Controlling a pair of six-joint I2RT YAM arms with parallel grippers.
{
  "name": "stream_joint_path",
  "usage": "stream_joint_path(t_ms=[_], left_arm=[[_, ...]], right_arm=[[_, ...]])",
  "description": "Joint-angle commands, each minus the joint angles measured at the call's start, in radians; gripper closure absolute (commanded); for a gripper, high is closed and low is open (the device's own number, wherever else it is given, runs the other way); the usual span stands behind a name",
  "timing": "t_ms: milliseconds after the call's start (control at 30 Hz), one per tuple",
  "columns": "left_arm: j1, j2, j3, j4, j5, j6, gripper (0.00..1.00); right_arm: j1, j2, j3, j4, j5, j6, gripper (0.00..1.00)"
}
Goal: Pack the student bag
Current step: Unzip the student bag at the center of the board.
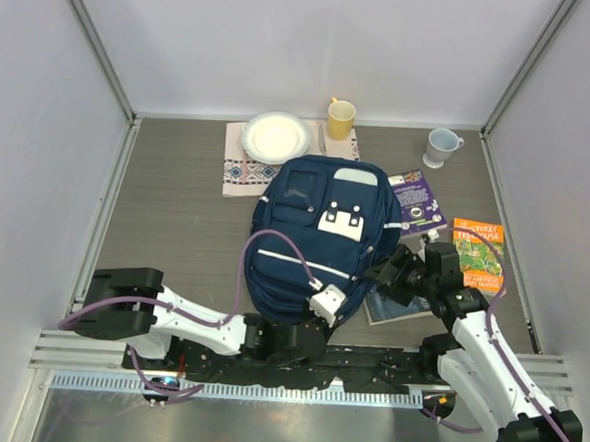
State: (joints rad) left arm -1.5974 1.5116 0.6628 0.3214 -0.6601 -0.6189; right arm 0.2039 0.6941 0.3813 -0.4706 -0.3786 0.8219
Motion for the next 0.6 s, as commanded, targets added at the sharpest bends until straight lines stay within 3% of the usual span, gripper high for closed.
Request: stream_joint_path(t_ms=[0, 67, 200, 300, 567], left_arm=[[-0.015, -0.019, 0.066, 0.051, 0.019, 0.018, 1.00], [-0.013, -0.014, 0.066, 0.062, 0.022, 0.018, 1.00], [-0.015, -0.017, 0.072, 0.058, 0.024, 0.019, 1.00], [-0.018, -0.037, 0.063, 0.048, 0.025, 0.019, 1.00], [-0.067, -0.129, -0.009, -0.115, 0.011, -0.083, 1.00]], right_arm=[[0.057, 0.018, -0.033, 0.162, -0.072, 0.071, 0.28], [0.084, 0.045, -0.029, 0.179, -0.046, 0.089, 0.35], [0.130, 0.051, -0.030, 0.222, 0.009, 0.114, 0.82], [0.131, 0.027, -0.021, 0.257, 0.035, 0.137, 0.99], [0.127, 0.028, 0.189, 0.090, 0.342, 0.033, 0.99]])
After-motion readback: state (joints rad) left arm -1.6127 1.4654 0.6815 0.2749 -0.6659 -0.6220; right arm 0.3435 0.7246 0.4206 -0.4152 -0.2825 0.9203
